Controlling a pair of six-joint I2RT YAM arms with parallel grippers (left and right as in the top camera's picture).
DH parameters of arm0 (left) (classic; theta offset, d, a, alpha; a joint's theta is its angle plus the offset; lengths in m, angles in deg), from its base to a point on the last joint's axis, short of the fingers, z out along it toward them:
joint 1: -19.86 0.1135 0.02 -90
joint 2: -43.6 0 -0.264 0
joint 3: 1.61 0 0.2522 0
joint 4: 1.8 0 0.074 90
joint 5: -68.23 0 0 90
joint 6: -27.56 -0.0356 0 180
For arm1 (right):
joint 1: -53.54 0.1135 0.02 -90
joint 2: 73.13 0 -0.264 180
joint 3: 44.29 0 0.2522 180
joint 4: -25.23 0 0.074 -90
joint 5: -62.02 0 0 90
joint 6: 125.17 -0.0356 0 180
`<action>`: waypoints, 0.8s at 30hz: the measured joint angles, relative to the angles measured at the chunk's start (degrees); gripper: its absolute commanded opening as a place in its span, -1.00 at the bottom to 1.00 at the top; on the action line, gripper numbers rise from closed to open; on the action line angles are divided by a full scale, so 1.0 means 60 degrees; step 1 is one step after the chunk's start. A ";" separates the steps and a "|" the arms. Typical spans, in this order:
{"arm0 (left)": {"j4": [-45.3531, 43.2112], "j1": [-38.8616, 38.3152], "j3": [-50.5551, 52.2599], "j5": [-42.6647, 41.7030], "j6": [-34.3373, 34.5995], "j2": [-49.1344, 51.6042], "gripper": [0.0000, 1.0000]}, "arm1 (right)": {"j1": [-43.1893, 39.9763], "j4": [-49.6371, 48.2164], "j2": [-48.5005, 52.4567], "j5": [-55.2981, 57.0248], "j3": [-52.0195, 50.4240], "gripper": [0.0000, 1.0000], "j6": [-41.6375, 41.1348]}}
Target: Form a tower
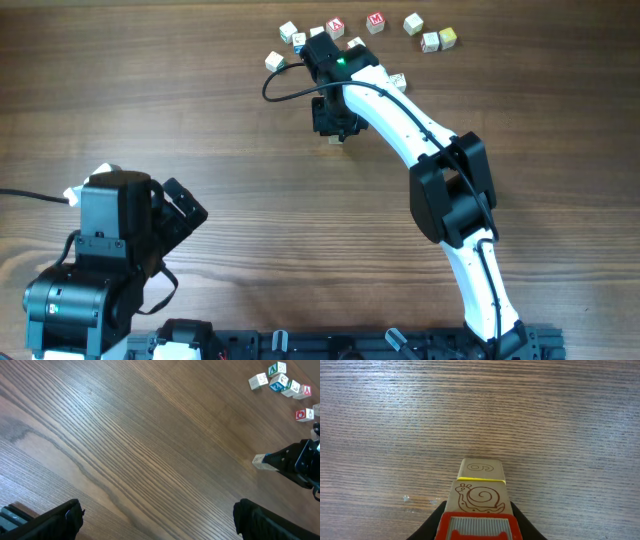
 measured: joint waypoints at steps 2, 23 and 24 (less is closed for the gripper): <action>0.0000 0.0000 0.0000 0.0000 0.0000 0.0000 1.00 | 0.0000 0.0025 0.0000 0.0000 0.0000 -0.70 -0.0098; 0.0000 0.0000 0.0000 0.0000 0.0000 0.0000 1.00 | 0.0000 -0.0011 0.0004 0.0036 0.0000 -0.11 -0.0361; 0.0000 0.0000 0.0000 0.0000 0.0000 0.0000 1.00 | 0.0000 -0.0011 0.0004 0.0036 0.0000 -0.03 -0.0361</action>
